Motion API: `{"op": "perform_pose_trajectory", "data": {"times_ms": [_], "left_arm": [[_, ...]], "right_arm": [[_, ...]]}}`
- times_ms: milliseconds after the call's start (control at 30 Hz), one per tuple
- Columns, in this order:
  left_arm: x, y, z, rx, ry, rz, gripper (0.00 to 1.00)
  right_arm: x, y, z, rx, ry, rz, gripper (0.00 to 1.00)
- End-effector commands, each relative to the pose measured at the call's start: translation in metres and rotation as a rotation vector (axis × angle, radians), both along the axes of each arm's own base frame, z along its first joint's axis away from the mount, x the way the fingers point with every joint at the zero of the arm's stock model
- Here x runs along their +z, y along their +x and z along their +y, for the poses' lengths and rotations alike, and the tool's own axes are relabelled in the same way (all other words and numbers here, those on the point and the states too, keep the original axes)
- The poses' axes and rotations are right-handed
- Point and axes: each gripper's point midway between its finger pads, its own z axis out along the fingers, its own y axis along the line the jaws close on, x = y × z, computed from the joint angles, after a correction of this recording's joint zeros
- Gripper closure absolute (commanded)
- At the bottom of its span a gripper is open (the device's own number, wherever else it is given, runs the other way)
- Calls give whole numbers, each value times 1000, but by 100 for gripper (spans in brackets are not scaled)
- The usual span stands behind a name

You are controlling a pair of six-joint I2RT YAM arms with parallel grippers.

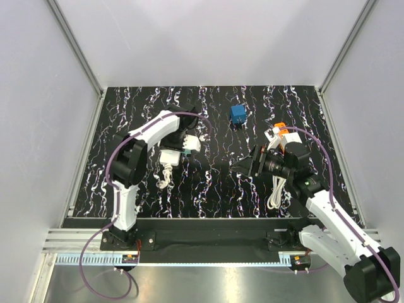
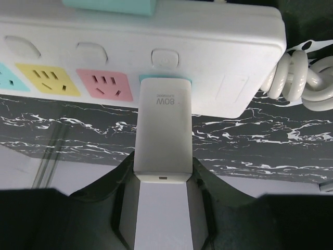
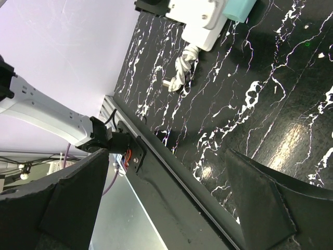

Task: Insert the plug

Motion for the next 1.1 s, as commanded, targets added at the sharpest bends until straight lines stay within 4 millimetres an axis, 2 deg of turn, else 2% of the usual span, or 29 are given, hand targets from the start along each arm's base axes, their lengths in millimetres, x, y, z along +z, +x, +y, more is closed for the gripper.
{"op": "perform_pose_trajectory", "data": {"times_ms": [0,300,500,567,600,633,833,900,1067], "left_arm": [[-58,-26,-22,-9,-44,178,100],[-71,-28,-38,8,-57,201,100],[-58,-23,-40,15,-67,163,99],[-50,-22,-41,18,-80,145,92],[-45,-20,-41,21,-85,131,79],[-42,-20,-41,28,-87,123,75],[-27,-19,-46,65,-135,91,66],[-23,-17,-47,74,-152,82,51],[-12,-13,-46,83,-165,60,47]], "right_arm": [[0,-3,0,8,-24,-36,0],[0,-5,-1,9,-53,-53,0],[0,-5,-2,0,-60,-51,0],[3,-5,-2,-3,-56,-53,0],[5,-5,-2,-3,-52,-56,0],[5,-5,-2,-4,-49,-52,0],[11,-9,-3,-9,-34,-51,0],[13,-11,-4,-11,-32,-54,0],[18,-16,-8,-22,-30,-62,0]]}}
